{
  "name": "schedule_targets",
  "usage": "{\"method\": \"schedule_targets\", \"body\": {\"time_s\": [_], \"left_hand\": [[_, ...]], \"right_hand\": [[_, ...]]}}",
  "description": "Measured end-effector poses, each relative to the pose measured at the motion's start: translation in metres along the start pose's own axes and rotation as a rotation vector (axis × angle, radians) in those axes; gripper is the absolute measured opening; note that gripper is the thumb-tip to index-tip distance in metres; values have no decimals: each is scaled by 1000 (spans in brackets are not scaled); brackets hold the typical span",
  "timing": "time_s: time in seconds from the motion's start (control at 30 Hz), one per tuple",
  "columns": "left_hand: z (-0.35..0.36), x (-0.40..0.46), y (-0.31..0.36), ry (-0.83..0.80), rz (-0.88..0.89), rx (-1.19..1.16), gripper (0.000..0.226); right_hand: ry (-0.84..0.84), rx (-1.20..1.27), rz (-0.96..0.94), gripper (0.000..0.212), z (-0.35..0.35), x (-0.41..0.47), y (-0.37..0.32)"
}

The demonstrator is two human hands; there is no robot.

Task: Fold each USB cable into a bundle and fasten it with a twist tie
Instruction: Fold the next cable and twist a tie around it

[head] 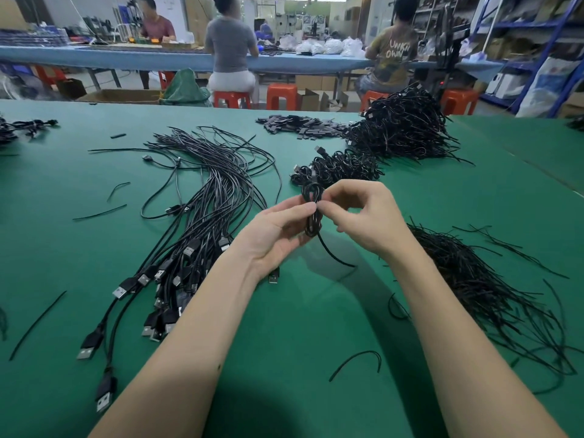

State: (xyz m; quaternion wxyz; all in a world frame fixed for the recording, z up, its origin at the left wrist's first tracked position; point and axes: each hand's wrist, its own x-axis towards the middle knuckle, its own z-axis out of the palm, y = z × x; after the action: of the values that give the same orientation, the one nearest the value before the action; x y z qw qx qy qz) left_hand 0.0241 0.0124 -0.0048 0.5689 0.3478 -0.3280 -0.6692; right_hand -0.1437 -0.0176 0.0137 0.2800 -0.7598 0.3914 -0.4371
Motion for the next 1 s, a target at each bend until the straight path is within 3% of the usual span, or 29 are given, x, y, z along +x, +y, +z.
{"method": "schedule_targets", "body": {"time_s": [0.17,0.27,0.33,0.43,0.5,0.6,0.8,1.0], "left_hand": [[10,0,0,-10,427,254,33],[13,0,-2,-12,570,474,30],[11,-1,-1,5,532,507,28],[7,-2,4,63,284,275,20],[6,-2,7,65,138,73,15],[8,-2,10,83,14,-124,14],[4,-3,12,80,-53,-141,29],[3,-1,9,82,-88,-91,10]], "right_hand": [[-65,828,505,8,-1,3,-5],[-133,1216,825,9,-3,3,-3],[-187,1008,776,5,-4,0,0],[-88,327,344,5,-10,0,2],[-2,133,92,19,-14,2,2],[-20,-130,-142,22,-13,3,0],[60,-285,-222,10,-8,3,-1],[48,-303,-226,6,-4,3,-2]]}}
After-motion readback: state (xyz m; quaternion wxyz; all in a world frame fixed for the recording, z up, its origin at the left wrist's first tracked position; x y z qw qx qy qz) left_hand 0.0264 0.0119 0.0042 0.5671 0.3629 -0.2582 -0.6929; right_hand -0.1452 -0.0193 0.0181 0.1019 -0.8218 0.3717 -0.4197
